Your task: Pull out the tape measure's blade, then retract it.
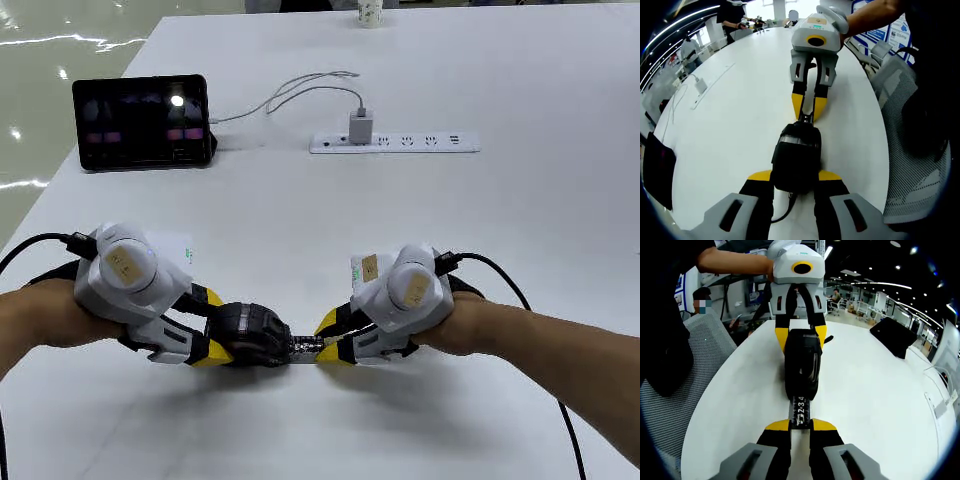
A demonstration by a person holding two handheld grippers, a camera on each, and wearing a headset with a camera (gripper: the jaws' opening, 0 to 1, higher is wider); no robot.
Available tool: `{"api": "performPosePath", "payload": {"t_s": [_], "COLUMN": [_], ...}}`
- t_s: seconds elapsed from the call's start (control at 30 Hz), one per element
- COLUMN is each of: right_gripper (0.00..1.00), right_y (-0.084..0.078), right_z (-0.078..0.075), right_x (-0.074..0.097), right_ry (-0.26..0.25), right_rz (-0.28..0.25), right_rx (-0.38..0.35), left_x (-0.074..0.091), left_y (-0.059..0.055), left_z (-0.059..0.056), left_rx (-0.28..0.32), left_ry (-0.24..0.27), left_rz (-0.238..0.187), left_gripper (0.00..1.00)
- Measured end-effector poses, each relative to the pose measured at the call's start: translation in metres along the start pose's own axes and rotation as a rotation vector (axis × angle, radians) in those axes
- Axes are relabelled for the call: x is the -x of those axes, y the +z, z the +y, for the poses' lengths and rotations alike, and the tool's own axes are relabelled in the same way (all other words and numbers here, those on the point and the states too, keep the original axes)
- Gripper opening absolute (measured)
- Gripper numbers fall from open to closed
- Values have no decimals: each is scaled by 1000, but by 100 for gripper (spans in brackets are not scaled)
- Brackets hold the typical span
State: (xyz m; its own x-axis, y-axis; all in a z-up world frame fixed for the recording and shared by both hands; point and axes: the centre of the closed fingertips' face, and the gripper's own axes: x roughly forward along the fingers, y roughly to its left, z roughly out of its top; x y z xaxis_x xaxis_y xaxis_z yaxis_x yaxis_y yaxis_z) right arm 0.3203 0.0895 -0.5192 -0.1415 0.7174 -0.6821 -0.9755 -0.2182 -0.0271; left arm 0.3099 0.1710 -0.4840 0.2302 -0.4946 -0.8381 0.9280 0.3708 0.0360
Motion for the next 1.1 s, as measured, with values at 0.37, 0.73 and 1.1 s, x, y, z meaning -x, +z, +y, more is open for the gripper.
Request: {"api": "performPosePath", "payload": {"t_s": [0.37, 0.73, 1.1], "right_gripper": [9, 9, 9], "right_y": [-9, -19, -29], "right_z": [0, 0, 1], "right_x": [10, 20, 32], "right_ry": [-3, -12, -19], "right_rz": [12, 24, 33], "right_rx": [-8, -7, -16], "left_x": [0, -1, -2], "left_y": [0, -1, -2], "left_z": [0, 1, 3], "left_rx": [1, 10, 16], "left_ry": [3, 7, 9], "left_rz": [1, -1, -1], "left_gripper": [25, 25, 25]}}
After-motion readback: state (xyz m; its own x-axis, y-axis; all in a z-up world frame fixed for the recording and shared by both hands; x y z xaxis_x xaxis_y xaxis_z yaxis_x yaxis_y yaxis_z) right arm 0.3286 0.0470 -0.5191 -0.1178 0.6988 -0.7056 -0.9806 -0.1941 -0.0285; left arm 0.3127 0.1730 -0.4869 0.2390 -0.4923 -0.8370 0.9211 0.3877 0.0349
